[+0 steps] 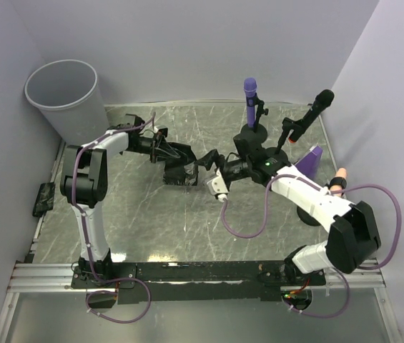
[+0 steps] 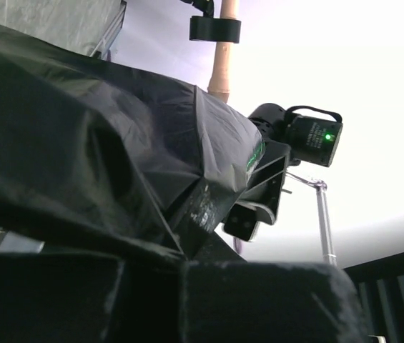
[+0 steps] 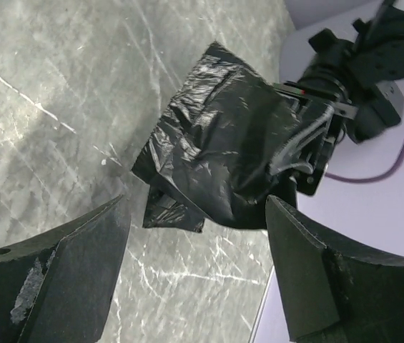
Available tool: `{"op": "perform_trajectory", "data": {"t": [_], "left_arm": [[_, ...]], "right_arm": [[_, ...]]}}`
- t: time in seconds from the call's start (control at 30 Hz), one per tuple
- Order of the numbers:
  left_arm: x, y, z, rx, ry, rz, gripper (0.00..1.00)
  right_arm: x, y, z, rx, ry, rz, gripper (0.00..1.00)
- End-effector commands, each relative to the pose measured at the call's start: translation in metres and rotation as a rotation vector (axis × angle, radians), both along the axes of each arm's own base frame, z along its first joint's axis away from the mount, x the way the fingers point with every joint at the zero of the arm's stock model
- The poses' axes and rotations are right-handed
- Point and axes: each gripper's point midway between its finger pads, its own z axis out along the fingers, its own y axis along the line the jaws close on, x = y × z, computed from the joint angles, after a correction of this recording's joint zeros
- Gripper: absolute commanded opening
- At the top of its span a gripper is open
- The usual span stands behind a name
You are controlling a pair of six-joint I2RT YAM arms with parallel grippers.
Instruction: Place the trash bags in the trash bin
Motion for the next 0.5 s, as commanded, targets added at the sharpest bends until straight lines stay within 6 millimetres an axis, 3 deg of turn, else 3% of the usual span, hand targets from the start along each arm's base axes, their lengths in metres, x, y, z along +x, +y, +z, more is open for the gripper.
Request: {"op": "perform_trajectory", "data": {"t": [0.0, 0.33, 0.4, 0.47], "left_arm": [[-0.019, 0.008, 0.049, -0.2, 0.035, -0.099, 0.01], [-0.026, 0.008, 0.044, -0.195, 0.075, -0.097, 0.01], [-0.027, 0.009, 0.039, -0.191, 0.093, -0.094, 0.01], [-0.028, 0.009, 0.035, -0.191, 0.11, -0.092, 0.01]], "right_arm": [[-0.004, 0.018, -0.005, 0.04, -0.078, 0.117, 0.85], [0.017, 0.048, -0.035, 0.025, -0.269, 0.15, 0.79], [0.024, 0.055, -0.033, 0.051, -0.319, 0.125, 0.68], [0.029, 0.058, -0.03, 0.072, -0.335, 0.1, 0.44]]}}
